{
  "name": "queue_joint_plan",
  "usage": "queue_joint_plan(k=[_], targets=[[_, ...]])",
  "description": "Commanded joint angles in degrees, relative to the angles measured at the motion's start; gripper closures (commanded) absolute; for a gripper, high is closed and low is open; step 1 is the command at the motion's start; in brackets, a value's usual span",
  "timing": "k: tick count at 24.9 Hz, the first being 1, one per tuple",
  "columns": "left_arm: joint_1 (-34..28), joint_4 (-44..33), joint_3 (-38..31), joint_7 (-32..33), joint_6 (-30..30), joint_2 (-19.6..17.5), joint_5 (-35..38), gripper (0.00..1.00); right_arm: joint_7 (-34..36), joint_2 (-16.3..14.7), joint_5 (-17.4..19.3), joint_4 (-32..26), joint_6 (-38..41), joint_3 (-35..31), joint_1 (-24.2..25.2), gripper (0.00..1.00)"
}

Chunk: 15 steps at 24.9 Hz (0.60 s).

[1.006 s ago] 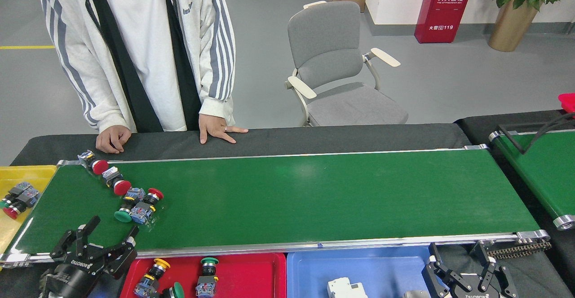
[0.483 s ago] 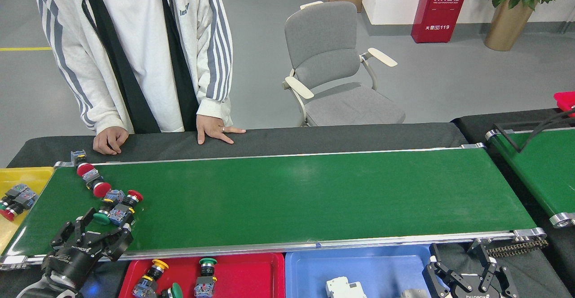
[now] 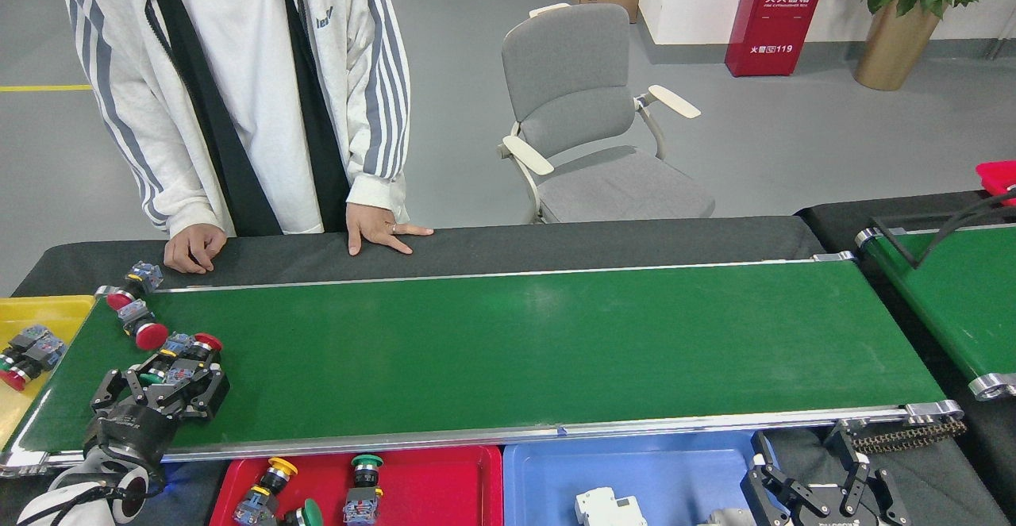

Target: Pick switch part from conveyor to tray

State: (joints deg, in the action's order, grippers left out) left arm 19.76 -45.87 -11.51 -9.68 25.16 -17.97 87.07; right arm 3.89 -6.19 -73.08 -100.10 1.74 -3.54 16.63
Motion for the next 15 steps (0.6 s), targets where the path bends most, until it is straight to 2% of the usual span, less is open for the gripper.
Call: queue_joint_plan(k=[1, 4, 6, 9, 10, 11, 12, 13, 15], targets=[[-2.3, -4.8, 0.2, -1.3, 4.6, 0.1, -1.6, 0.87, 0.0, 0.1, 0.1, -0.6, 0.2, -0.2, -0.2, 0.01], [-12.7, -19.3, -0.4, -1.3, 13.4, 0.0, -3.5, 0.86, 0.0, 0.3, 0.1, -0.8, 0.1, -0.2, -0.2, 0.01], [-22.2, -31.8, -0.4, -1.2, 18.1, 0.1, -4.7, 0.86, 0.0, 0.2, 0.1, -0.9, 0.2, -0.2, -0.1, 0.01], [-33.5, -45.1, 0.2, -0.9, 19.8, 1.2, -5.7, 0.79, 0.0, 0.3, 0.1, -1.0, 0.1, -0.2, -0.4, 0.01], [-36.5, -48.0, 0.2, -0.6, 19.8, 2.1, -5.6, 0.68, 0.0, 0.3, 0.1, -1.0, 0.1, -0.2, -0.5, 0.01], [-38.8, -50.4, 0.2, -0.2, 19.8, 3.4, -5.4, 0.47, 0.0, 0.3, 0.1, -1.0, 0.1, -0.2, -0.5, 0.01], [-40.6, -52.2, 0.2, 0.1, 19.8, 4.8, -5.4, 0.2, 0.0, 0.4, 0.1, -1.0, 0.1, -0.2, -0.5, 0.01], [-42.1, -54.0, 0.2, 0.4, 19.8, 6.7, -5.4, 0.02, 0.0, 0.4, 0.1, -1.1, 0.1, -0.2, -0.4, 0.01], [-43.9, -55.3, 0.2, 0.3, 19.8, 9.5, -5.5, 0.0, 0.1, 0.3, 0.1, -1.1, 0.1, -0.2, -0.3, 0.01]])
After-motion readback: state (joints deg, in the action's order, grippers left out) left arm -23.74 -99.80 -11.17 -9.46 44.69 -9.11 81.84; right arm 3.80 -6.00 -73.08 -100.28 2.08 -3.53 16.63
